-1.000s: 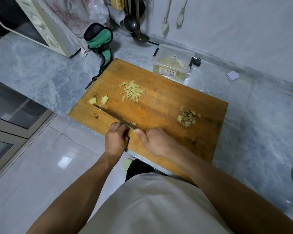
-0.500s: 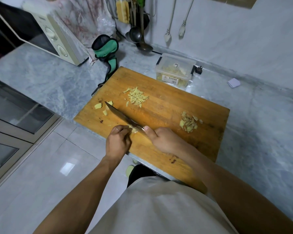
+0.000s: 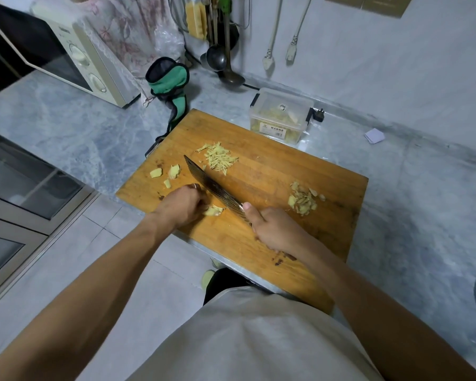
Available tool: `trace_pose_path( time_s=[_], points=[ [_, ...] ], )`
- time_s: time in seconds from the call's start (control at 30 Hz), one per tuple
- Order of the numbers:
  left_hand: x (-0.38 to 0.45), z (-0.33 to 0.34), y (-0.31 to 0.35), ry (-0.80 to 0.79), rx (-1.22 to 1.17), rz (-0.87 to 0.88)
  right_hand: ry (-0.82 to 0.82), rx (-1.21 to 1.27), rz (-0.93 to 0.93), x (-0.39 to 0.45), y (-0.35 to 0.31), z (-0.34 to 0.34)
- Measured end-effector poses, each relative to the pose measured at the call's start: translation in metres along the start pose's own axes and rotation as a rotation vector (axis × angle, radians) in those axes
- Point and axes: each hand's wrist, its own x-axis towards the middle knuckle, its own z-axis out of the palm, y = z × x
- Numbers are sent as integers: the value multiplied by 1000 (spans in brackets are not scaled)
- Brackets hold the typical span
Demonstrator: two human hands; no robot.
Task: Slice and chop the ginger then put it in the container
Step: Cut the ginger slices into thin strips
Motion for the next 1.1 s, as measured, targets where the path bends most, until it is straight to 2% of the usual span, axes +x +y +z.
trace_pose_path(
  time_s=[0.1,0.2,0.4,0.5,0.73,0.97,1.03,1.1],
  points=[
    [0,-6,-1,-35,91,44,5,16,18,-1,2,1],
    [-4,0,-1,31,-24,59,13,36,36,-1,3,2],
    [-16,15,-3,181,-239,-206,3,41,46,0,3,0],
    [-17,19,0,157,-268,-294,-9,49,46,0,2,0],
    [-19,8,4,102,-208,-240,-8,51,40,0,6,6],
    [-30,10,11,336,-770,-405,9,65,67,-5,10,1],
    [-31,10,13,297,-873,-428,18,69,66,-5,11,-1],
    [-29,13,14,221,-832,-429,26,72,66,-3,11,-1]
  ],
)
